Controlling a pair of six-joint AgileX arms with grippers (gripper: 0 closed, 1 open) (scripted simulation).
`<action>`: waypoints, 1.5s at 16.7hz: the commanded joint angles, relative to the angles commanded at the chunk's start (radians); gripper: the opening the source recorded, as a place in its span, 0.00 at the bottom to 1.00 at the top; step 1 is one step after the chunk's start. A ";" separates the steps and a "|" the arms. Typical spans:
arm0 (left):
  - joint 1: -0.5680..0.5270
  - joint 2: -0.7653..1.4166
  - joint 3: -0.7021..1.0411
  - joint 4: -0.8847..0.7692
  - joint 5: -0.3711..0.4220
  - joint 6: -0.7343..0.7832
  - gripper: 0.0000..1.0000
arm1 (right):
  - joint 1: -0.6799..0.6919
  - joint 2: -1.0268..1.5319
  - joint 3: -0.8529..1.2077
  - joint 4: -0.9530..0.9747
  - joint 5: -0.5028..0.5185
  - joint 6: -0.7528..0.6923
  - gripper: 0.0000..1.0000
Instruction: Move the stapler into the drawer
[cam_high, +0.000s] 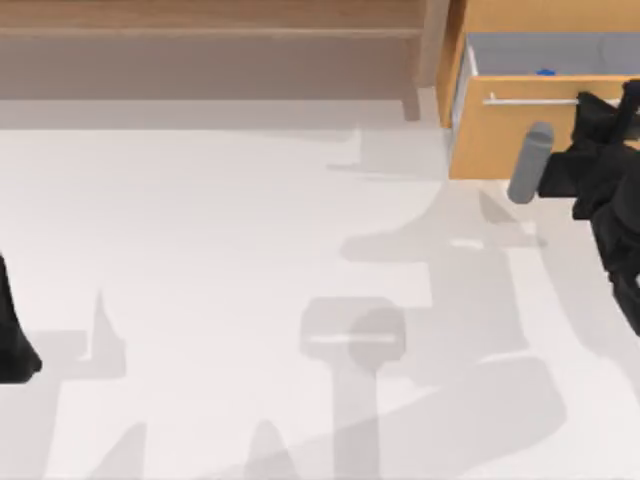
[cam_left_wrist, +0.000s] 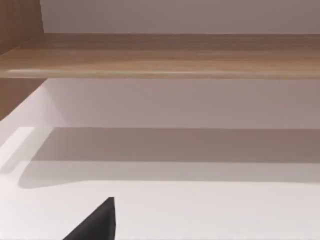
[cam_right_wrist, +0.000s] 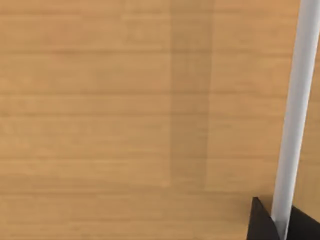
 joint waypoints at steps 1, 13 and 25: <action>0.000 0.000 0.000 0.000 0.000 0.000 1.00 | -0.006 0.012 0.029 -0.019 -0.005 0.000 0.00; 0.000 0.000 0.000 0.000 0.000 0.000 1.00 | -0.029 0.084 0.188 -0.115 -0.020 -0.002 0.00; 0.000 0.000 0.000 0.000 0.000 0.000 1.00 | -0.046 0.156 0.364 -0.213 -0.044 -0.001 0.15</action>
